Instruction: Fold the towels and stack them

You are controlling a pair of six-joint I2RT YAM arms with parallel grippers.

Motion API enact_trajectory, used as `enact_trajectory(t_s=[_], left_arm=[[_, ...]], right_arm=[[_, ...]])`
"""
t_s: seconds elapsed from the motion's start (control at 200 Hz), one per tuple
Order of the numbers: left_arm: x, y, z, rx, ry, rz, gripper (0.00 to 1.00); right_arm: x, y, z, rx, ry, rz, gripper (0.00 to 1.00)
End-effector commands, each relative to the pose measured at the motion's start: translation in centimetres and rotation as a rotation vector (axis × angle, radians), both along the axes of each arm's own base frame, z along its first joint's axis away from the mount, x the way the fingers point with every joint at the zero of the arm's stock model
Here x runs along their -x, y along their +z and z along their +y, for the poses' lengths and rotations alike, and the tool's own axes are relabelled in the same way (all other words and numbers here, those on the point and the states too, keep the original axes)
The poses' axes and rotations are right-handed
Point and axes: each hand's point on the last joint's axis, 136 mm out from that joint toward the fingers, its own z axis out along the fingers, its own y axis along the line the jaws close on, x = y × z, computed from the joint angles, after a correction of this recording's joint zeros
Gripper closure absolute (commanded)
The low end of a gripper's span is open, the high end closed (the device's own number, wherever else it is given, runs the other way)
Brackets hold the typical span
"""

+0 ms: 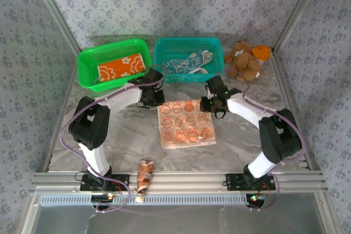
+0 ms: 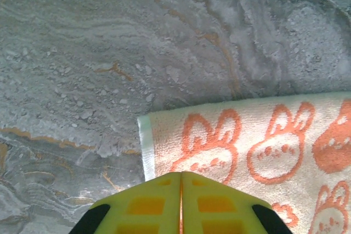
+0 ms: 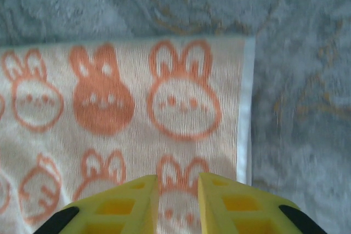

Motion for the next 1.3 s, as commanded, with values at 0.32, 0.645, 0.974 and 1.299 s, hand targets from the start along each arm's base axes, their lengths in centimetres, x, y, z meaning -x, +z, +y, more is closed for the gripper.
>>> enact_trajectory(t_s=[0.32,0.645,0.974,1.299], left_arm=[[-1.0,-4.0,-0.1,-0.021,0.032,0.051,0.93],[-0.7,-5.8,1.4,-0.112,0.003,0.069,0.94],[0.1,-5.0,1.3,-0.121,-0.108,0.048,0.93],[0.0,-2.3,0.0,-0.051,-0.094,0.019,0.90]], right_arm=[[-5.8,-3.9,-0.9,0.014,-0.010,0.014,0.76],[-2.6,-7.4,-2.6,0.036,-0.060,0.099,0.79],[3.5,-6.9,-3.9,0.074,-0.162,0.101,0.81],[0.1,-4.9,-3.9,0.063,-0.103,0.043,0.76]])
